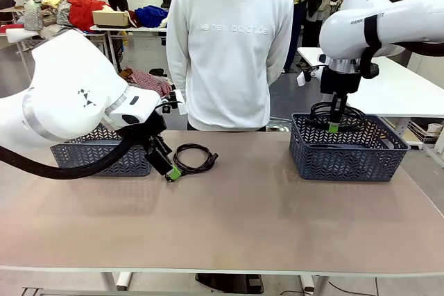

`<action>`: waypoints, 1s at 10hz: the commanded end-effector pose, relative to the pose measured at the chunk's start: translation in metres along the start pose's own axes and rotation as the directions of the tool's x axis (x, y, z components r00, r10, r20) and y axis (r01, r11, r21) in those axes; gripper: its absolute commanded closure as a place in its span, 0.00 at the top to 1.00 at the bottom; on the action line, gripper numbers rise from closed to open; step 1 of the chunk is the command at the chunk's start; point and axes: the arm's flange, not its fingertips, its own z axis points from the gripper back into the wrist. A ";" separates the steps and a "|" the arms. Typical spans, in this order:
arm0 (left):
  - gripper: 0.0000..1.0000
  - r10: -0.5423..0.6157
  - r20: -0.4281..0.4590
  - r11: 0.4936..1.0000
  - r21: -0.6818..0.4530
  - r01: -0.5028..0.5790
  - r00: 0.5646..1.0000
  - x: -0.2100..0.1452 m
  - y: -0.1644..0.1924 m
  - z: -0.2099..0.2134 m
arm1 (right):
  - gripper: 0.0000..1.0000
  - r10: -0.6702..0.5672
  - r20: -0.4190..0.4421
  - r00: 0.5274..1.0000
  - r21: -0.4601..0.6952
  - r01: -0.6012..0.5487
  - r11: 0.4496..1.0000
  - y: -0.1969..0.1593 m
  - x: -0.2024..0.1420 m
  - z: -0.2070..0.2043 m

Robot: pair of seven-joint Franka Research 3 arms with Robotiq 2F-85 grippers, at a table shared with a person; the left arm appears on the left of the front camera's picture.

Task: Organize the cables according to human instructions.
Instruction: Pick up a bundle of cables and place it in the basket indicated by the human.

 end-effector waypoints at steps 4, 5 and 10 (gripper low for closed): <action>1.00 0.003 0.000 1.000 0.005 -0.003 1.000 -0.002 -0.001 0.000 | 0.04 0.107 0.031 0.994 -0.017 -0.106 0.994 -0.025 -0.003 -0.026; 1.00 0.003 0.000 1.000 0.005 -0.003 1.000 -0.002 -0.001 0.000 | 0.04 0.109 0.031 0.994 -0.022 -0.108 0.994 -0.027 -0.001 -0.031; 1.00 0.003 0.000 1.000 0.005 -0.003 1.000 -0.002 -0.001 0.000 | 0.32 0.083 0.015 0.996 -0.016 -0.083 0.996 -0.031 0.000 -0.044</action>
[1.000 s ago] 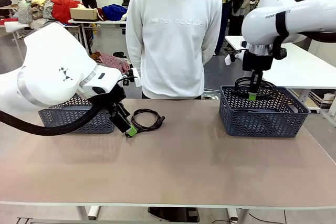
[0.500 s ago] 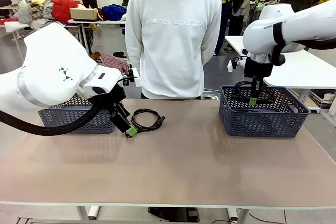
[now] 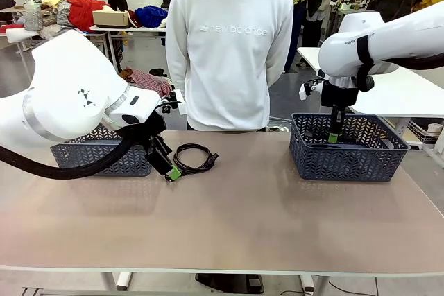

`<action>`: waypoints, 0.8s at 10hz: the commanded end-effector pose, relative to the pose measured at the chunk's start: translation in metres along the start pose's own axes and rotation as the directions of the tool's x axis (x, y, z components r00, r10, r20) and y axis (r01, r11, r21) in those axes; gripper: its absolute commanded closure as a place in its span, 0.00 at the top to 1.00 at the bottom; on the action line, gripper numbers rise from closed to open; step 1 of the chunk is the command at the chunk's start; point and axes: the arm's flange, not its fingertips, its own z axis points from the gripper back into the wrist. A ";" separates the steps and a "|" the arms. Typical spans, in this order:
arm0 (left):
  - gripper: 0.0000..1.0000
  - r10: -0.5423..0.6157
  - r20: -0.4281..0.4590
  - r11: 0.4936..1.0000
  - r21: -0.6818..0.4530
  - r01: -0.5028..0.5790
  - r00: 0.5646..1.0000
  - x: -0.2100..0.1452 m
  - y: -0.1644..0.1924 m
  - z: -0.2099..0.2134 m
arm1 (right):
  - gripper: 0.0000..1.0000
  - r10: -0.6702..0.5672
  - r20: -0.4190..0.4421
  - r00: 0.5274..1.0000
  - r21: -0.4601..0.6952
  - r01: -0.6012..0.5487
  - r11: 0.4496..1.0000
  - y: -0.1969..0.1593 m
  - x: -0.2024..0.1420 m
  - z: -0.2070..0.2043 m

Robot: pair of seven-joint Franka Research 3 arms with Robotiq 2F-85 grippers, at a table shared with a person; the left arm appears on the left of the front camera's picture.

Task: Organize the cables according to human instructions.
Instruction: Pick up a bundle of cables and place it in the basket indicated by the human.

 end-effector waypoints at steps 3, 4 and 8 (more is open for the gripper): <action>1.00 0.003 0.000 1.000 0.005 -0.003 1.000 -0.002 -0.001 0.000 | 0.72 -0.036 0.052 0.998 -0.018 0.037 0.999 -0.005 -0.002 0.006; 1.00 0.003 0.000 1.000 0.005 -0.003 1.000 -0.002 -0.001 0.000 | 0.56 -0.038 0.053 0.998 -0.012 0.039 0.999 -0.005 -0.002 0.007; 1.00 0.003 0.000 1.000 0.005 -0.003 1.000 -0.002 -0.001 0.000 | 0.96 -0.049 0.066 0.997 0.011 0.048 0.999 -0.004 -0.007 0.006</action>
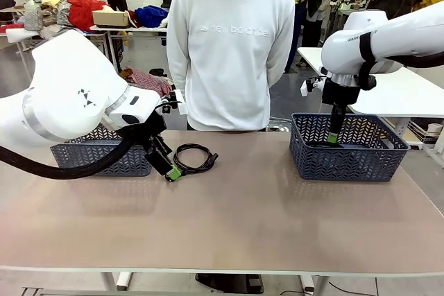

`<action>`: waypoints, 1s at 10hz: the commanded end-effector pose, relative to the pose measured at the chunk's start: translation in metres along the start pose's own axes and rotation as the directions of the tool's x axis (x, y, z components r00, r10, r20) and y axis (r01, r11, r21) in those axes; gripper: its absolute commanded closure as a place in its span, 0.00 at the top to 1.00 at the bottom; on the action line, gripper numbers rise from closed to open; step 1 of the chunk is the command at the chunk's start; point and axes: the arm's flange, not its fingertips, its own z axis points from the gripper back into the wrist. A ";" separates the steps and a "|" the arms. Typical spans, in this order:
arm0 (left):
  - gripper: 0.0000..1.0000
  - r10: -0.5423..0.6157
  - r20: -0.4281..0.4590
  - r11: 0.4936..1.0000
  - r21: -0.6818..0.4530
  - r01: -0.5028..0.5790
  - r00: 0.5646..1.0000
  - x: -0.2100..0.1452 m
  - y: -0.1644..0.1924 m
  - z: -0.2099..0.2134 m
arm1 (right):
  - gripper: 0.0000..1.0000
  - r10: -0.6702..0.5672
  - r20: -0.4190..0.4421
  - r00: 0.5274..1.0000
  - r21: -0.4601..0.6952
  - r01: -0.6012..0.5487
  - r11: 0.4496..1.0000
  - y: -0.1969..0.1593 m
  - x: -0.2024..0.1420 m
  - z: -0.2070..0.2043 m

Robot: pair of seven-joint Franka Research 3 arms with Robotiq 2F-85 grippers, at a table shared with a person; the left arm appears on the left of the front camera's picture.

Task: Organize the cables according to human instructions.
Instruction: Pick up a bundle of cables and place it in the basket indicated by the human.

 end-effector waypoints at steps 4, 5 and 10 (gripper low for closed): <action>1.00 0.003 0.000 1.000 0.005 -0.003 1.000 -0.002 -0.001 0.000 | 1.00 -0.041 -0.004 0.999 0.012 0.041 0.999 0.001 0.000 -0.001; 1.00 0.003 0.000 1.000 0.005 -0.003 1.000 -0.002 -0.001 0.000 | 1.00 -0.061 0.008 0.998 0.004 0.061 0.998 -0.001 0.001 -0.003; 1.00 0.003 0.000 1.000 0.005 -0.003 1.000 -0.002 -0.001 0.000 | 1.00 -0.090 0.057 0.994 0.029 0.088 0.996 0.008 0.003 0.003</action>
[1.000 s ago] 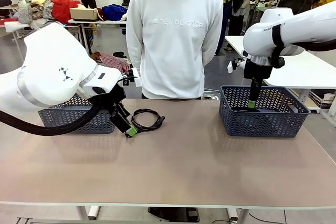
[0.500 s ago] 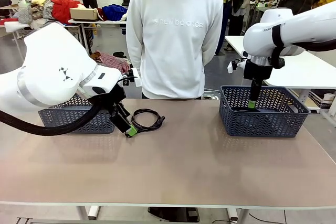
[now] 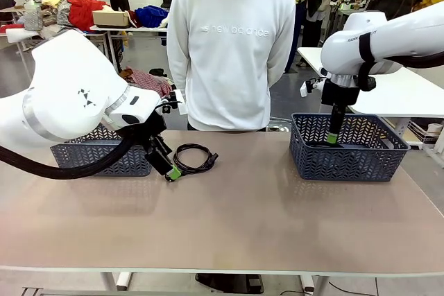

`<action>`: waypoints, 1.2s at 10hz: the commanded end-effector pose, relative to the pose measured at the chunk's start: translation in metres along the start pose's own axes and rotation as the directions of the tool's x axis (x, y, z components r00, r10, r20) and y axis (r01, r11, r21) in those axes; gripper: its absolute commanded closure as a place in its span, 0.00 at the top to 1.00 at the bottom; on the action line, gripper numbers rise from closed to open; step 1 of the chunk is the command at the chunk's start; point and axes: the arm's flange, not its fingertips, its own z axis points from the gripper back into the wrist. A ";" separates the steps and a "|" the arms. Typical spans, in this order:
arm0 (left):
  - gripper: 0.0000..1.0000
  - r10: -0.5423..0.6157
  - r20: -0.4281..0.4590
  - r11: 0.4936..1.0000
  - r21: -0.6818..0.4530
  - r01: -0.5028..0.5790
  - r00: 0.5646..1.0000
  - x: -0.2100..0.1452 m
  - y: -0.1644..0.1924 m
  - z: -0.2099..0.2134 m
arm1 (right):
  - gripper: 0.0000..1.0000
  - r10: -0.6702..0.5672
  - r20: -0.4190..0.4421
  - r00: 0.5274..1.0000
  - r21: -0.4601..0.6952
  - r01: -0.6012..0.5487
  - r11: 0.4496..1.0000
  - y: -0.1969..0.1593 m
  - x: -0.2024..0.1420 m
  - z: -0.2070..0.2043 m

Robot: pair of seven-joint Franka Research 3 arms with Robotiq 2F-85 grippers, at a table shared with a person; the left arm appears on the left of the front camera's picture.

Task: Organize the cables according to human instructions.
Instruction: Pick up a bundle of cables and place it in the basket indicated by the human.

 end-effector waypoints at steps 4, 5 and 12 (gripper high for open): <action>1.00 0.003 0.000 1.000 0.005 -0.003 1.000 -0.002 -0.001 0.000 | 1.00 -0.182 0.091 0.979 -0.036 0.186 0.982 0.053 0.003 0.024; 1.00 0.003 0.000 1.000 0.005 -0.003 1.000 -0.002 -0.001 0.000 | 1.00 -0.182 0.121 0.976 -0.055 0.190 0.980 0.073 0.005 0.028; 1.00 0.003 0.000 1.000 0.005 -0.003 1.000 -0.002 -0.001 0.000 | 1.00 -0.188 0.306 0.933 0.011 0.194 0.981 0.173 0.005 0.000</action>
